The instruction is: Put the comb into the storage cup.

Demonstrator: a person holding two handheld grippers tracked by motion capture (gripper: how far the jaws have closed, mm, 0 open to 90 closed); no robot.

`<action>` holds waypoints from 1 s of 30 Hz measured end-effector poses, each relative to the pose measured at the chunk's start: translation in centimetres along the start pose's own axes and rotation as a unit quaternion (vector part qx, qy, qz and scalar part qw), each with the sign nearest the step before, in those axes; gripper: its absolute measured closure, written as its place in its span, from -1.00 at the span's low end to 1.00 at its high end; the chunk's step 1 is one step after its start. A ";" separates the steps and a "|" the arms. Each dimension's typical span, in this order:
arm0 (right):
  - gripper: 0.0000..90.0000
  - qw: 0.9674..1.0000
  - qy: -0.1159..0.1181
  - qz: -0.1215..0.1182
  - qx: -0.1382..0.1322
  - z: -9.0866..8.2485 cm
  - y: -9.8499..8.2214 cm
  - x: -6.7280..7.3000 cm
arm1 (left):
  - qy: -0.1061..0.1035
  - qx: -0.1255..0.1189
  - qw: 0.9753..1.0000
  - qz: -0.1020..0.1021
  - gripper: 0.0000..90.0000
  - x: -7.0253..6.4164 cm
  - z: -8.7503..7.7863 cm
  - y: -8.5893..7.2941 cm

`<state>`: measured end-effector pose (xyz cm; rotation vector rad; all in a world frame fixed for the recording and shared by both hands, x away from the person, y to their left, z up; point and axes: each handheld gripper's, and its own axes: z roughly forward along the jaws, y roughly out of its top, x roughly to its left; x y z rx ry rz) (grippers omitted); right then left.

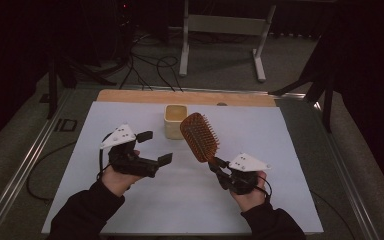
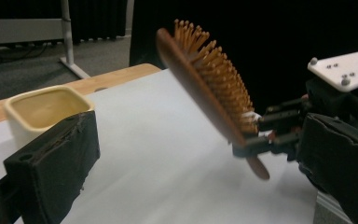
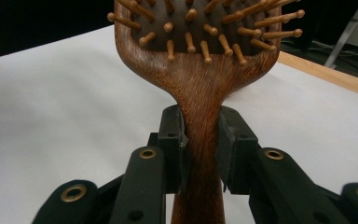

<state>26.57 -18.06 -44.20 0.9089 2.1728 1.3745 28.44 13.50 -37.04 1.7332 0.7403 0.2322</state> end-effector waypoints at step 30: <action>0.63 1.000 0.007 -0.004 0.006 0.4 0.0 0.1 | -0.007 0.013 0.996 -0.089 -1.00 0.2 7.9 1.8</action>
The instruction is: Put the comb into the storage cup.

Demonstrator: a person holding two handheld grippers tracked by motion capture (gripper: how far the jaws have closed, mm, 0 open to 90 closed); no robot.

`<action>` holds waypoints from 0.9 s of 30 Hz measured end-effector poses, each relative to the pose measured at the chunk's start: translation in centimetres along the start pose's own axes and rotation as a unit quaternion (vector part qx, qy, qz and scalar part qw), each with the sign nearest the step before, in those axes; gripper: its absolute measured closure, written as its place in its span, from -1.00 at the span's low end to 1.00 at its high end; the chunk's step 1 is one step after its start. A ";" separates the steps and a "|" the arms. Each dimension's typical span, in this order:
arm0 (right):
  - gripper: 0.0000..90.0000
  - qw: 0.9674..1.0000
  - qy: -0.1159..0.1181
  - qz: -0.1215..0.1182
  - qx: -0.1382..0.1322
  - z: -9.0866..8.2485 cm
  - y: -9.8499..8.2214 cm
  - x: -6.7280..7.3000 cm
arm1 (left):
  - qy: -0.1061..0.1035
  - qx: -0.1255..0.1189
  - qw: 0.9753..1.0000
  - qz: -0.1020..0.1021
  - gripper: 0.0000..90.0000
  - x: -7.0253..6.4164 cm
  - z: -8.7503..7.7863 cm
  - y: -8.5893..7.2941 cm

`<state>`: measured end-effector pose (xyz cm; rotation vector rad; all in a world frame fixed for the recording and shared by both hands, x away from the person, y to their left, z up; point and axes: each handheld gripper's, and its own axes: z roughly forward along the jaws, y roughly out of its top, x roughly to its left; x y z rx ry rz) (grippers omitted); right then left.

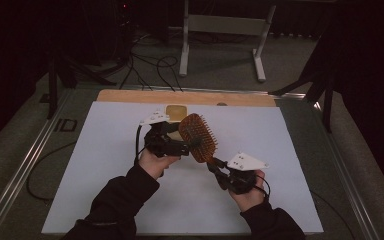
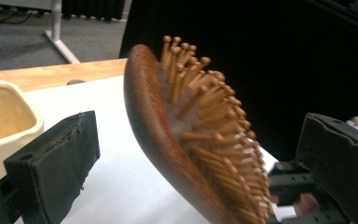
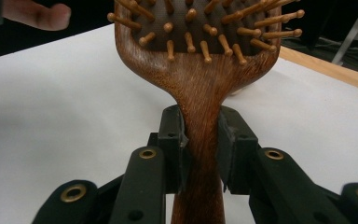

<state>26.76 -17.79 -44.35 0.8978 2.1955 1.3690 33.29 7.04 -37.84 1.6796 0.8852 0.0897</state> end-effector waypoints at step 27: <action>0.62 1.000 -0.005 -0.002 0.007 0.4 0.0 0.1 | -0.041 -0.025 0.994 -0.100 0.03 1.2 1.4 -0.2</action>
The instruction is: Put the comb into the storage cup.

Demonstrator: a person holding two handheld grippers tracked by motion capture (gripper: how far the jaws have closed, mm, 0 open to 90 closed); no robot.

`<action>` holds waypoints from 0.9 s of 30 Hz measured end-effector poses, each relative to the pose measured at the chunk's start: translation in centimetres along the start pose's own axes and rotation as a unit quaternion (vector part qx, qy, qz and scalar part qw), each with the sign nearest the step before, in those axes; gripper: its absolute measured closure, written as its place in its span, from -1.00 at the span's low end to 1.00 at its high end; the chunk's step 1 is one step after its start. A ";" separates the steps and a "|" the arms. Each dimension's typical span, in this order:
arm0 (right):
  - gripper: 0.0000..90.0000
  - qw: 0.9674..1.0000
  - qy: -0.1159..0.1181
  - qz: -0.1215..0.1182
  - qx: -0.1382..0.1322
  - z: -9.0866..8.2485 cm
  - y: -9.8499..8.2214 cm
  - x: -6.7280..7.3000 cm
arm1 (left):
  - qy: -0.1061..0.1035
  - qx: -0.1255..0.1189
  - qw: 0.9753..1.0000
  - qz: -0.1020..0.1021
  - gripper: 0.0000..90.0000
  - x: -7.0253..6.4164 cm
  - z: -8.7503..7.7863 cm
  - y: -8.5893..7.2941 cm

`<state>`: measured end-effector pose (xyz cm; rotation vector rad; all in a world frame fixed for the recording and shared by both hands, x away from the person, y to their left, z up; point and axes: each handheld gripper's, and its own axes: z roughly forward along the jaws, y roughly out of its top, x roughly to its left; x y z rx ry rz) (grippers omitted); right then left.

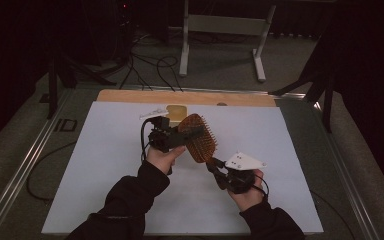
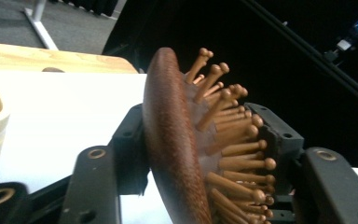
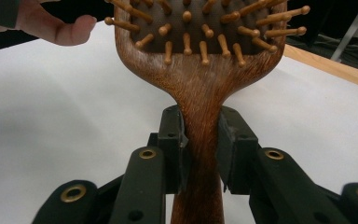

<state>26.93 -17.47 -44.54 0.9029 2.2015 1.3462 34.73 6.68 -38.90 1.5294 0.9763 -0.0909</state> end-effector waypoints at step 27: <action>-0.42 0.999 0.026 0.032 -0.008 0.0 -0.4 -0.7 | -0.009 0.000 0.998 0.062 0.18 -2.6 -0.5 1.8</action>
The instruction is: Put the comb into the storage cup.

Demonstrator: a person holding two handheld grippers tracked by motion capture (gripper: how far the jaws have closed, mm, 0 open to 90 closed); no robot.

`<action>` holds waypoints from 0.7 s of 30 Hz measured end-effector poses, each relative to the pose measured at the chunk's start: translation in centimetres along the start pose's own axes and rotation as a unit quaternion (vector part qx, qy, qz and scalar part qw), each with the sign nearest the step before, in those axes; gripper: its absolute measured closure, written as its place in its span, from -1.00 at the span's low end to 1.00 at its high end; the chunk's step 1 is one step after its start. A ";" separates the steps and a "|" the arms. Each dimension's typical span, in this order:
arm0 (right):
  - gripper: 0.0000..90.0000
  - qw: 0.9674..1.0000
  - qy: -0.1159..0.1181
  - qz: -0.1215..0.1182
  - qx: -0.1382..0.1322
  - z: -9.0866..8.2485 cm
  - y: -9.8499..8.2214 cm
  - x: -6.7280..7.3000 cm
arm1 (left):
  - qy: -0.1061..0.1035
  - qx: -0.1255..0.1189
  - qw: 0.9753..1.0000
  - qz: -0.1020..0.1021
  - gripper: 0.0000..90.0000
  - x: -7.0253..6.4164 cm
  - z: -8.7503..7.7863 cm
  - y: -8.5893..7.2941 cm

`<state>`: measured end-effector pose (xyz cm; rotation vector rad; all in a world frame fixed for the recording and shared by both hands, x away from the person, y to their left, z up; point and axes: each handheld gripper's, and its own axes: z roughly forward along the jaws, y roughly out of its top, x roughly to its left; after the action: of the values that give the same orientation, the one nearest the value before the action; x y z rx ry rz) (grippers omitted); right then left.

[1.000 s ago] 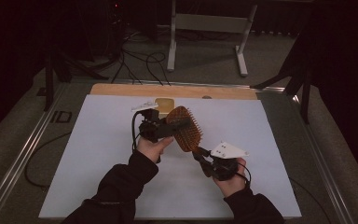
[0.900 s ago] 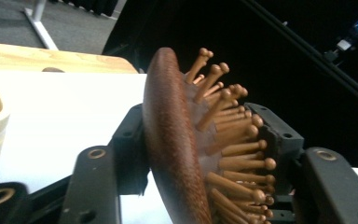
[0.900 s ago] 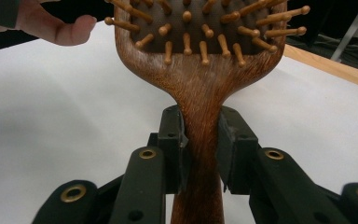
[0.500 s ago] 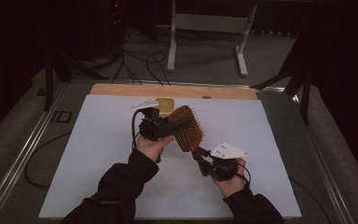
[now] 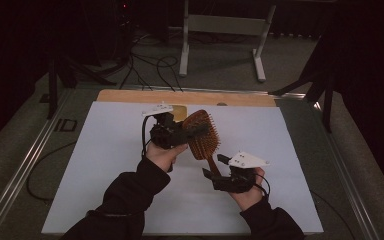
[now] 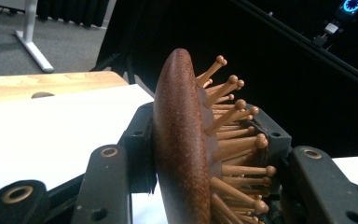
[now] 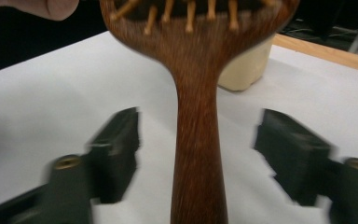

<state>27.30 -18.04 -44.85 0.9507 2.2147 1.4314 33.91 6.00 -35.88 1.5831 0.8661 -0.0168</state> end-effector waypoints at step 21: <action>-0.82 0.999 0.035 -0.027 0.018 -0.9 -1.5 -1.8 | 0.037 -0.020 0.998 0.036 0.17 1.3 -2.9 3.7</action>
<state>27.52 -20.28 -45.90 0.8567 2.3051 1.4262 35.44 9.31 -32.72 1.5857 0.8599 0.1101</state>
